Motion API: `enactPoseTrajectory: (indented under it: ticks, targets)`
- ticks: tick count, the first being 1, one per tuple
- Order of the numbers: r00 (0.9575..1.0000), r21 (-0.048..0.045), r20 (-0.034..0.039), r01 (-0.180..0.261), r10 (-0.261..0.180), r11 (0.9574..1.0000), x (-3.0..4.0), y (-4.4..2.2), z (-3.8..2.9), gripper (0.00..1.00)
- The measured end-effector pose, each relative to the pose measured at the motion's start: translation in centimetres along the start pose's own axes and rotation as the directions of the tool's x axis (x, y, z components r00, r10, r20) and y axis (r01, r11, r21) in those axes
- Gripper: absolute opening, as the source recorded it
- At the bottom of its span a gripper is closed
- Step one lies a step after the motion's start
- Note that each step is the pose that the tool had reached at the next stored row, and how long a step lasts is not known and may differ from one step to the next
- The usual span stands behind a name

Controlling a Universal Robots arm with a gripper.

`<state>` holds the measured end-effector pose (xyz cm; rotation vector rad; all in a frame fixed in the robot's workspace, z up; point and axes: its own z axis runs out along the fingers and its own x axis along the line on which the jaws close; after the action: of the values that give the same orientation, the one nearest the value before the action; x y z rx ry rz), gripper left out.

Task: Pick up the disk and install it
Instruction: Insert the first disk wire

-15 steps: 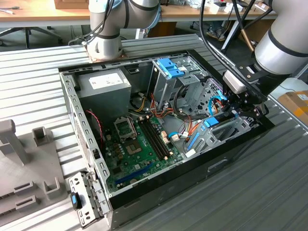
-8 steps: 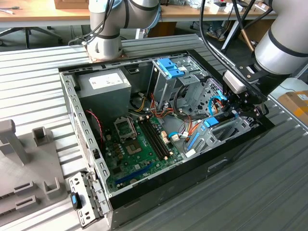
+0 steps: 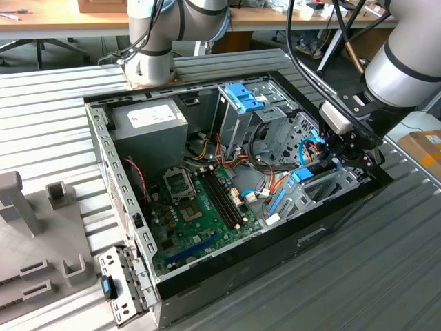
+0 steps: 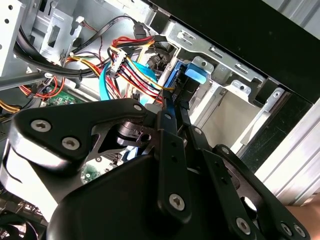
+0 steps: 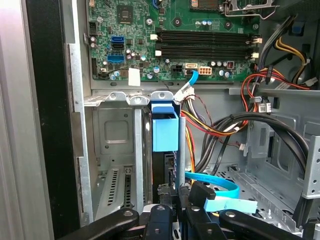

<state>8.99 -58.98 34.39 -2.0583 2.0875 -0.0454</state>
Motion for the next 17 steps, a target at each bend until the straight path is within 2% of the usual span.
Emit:
enactPoseTrajectory:
  ticks: [7, 17]
  targets:
    - [1.0, 0.0, 0.0003, 0.0, 0.0, 1.0, 0.04, 0.05, 0.3, 0.17]
    - [1.0, 0.0, 0.0001, 0.0, 0.0, 1.0, 0.0, 0.0, 0.04, 0.17]
